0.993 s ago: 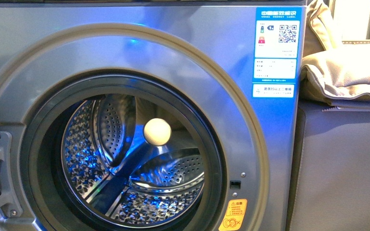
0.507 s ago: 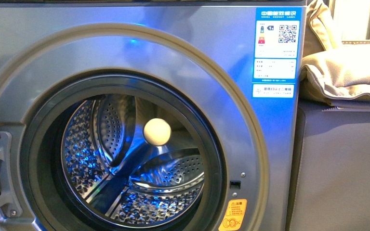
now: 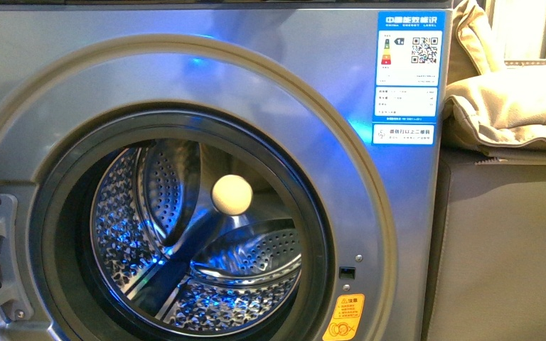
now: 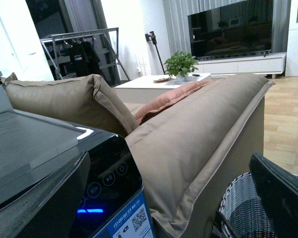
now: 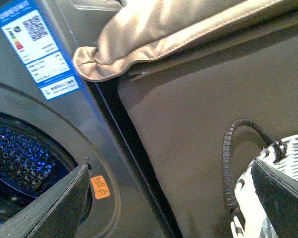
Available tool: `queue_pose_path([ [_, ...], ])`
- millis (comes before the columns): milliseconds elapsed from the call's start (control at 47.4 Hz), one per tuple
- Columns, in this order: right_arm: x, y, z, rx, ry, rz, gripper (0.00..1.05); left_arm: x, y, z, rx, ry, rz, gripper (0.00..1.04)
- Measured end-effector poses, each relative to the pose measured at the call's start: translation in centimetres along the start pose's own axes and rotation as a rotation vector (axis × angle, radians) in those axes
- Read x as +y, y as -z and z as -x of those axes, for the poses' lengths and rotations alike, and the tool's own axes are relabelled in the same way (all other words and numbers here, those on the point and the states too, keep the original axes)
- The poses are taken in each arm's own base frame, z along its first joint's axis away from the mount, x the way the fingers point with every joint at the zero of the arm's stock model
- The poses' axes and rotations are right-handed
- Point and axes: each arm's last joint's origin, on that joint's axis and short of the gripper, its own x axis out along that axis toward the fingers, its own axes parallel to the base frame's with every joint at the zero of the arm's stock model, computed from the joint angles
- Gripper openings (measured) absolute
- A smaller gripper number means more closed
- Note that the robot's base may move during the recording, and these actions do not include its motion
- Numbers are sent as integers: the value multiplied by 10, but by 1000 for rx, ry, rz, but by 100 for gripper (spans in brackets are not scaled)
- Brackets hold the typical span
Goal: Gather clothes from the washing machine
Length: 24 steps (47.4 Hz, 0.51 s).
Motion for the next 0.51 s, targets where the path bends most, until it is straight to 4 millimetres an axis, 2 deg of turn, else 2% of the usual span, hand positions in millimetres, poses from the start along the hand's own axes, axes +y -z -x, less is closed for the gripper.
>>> queue_pose_path([
  [106,13,7,4,-49,-13,56,97,0,0,0,0,0,0,98],
  [211,29,26,11,-99,-16,108,97,0,0,0,0,0,0,98],
  [401,35,58,18,-108,11,97,97,0,0,0,0,0,0,98],
  [465,39,58,19,-114,13,109,97,0,0,0,-1,0,0,98],
  [507,39,60,20,-81,37,146,93,0,0,0,1,-1,1,98],
])
